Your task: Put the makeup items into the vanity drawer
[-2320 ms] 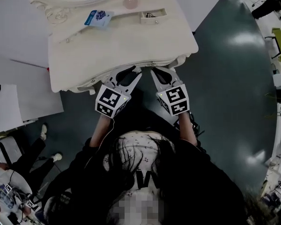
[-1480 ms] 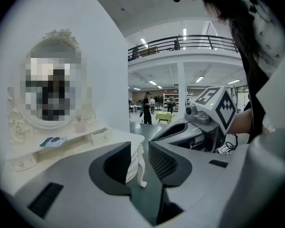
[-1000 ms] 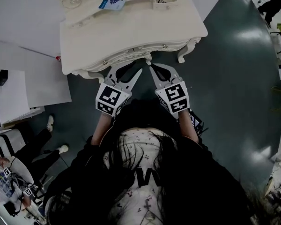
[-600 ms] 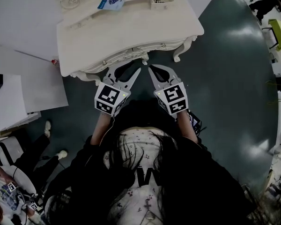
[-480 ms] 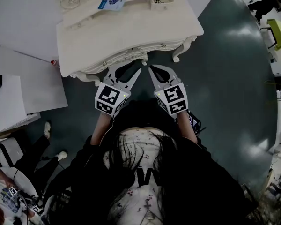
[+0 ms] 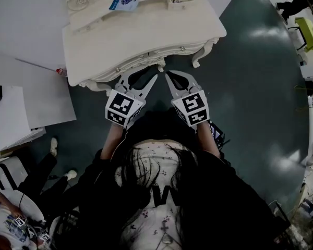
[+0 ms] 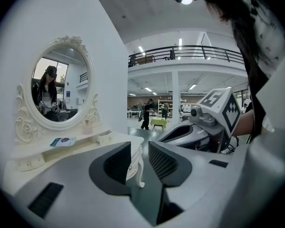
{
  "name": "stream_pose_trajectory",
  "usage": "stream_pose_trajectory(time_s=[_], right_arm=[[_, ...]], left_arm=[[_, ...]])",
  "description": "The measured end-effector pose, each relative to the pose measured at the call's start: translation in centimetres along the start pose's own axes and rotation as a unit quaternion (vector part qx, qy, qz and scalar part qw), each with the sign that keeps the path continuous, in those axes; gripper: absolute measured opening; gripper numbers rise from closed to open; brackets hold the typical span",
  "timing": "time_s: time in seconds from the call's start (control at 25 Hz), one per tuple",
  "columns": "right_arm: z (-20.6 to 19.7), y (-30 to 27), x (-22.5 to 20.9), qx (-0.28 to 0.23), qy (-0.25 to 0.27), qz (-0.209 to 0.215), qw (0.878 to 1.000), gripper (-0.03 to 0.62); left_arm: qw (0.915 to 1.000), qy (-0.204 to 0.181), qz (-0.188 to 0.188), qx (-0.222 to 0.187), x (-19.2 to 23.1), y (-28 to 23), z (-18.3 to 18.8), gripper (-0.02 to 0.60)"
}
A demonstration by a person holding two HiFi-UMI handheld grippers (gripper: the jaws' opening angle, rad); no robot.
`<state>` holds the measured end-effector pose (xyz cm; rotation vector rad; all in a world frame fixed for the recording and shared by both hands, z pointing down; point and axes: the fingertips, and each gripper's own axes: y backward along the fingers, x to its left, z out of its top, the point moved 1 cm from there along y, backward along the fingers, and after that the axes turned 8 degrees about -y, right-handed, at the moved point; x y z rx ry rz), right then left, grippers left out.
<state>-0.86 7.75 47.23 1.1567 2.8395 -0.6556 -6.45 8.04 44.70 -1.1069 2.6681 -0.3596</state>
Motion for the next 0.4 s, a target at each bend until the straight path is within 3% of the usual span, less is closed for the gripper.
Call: stream_pose_trajectory(time_s=[0.4], right_arm=[[0.34,-0.29,-0.43,-0.005,-0.002,-0.008,1.000,0.009]], left_arm=[[0.9999,-0.005,-0.009,-0.004,0.16,-0.63,0.22,0.115]])
